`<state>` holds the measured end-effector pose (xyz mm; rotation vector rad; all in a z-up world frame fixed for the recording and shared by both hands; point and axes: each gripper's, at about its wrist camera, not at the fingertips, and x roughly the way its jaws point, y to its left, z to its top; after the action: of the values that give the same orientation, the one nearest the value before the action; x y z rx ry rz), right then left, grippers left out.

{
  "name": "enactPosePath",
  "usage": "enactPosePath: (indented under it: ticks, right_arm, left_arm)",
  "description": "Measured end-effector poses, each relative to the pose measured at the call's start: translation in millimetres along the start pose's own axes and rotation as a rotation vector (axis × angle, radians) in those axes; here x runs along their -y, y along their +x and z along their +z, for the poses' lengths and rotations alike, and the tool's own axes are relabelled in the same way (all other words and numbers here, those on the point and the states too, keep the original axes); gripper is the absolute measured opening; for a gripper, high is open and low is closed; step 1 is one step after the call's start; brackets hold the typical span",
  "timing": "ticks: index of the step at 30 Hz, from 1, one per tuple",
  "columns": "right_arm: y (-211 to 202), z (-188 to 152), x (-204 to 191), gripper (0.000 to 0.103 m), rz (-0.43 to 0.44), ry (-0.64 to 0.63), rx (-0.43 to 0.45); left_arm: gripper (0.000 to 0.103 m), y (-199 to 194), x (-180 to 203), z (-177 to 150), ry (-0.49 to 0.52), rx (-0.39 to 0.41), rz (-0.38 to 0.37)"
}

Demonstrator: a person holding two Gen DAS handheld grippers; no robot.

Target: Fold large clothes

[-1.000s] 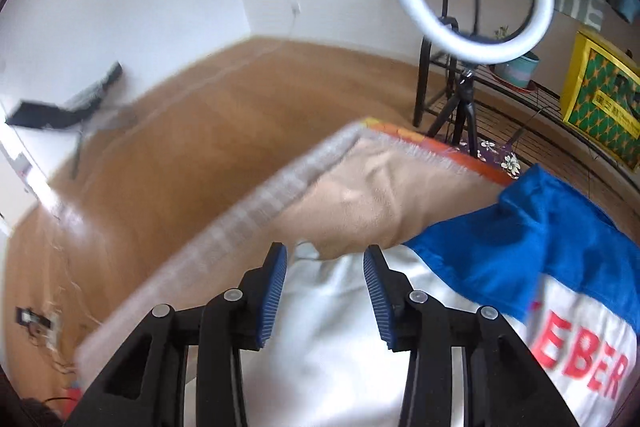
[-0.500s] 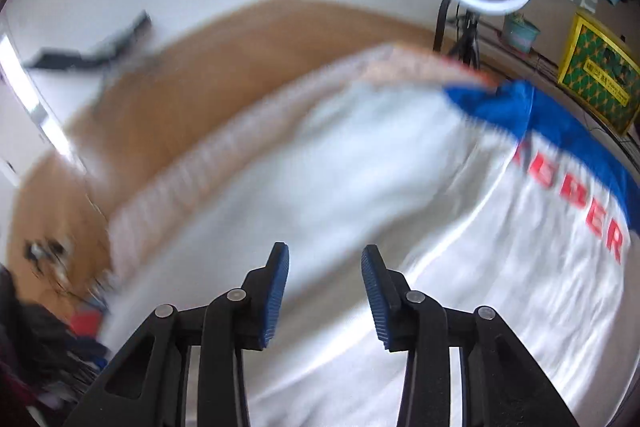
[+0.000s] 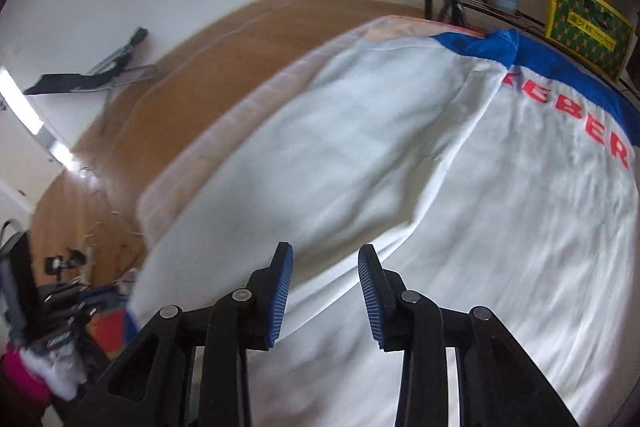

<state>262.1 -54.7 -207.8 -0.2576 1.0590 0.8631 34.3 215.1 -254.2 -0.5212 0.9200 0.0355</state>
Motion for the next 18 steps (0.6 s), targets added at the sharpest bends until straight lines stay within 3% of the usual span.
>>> enactPosePath:
  ticks: [1,2,3,11,17,18]
  right_arm:
    - [-5,-8,-10,0.038,0.031,-0.007,-0.003]
    - [-6,-16,-22,0.038,0.055,-0.019,-0.009]
    - [-6,-23,-34,0.038,0.068,-0.033,-0.017]
    - [25,-52,-85,0.042,0.098,-0.081,-0.045]
    - [68,-60,-95,0.046,0.068,-0.06,-0.06]
    - [68,-60,-97,0.054,0.071,-0.067,-0.055]
  left_arm:
    - [0.023,1,-4,2,-0.025,-0.008,-0.017]
    - [0.045,3,-8,6,-0.046,-0.02,-0.034]
    - [0.054,5,-12,11,-0.074,-0.023,-0.058]
    - [0.055,33,-33,52,-0.173,-0.065,-0.174]
    - [0.055,46,-36,53,-0.184,-0.088,-0.176]
    - [0.055,48,-37,54,-0.189,-0.093,-0.184]
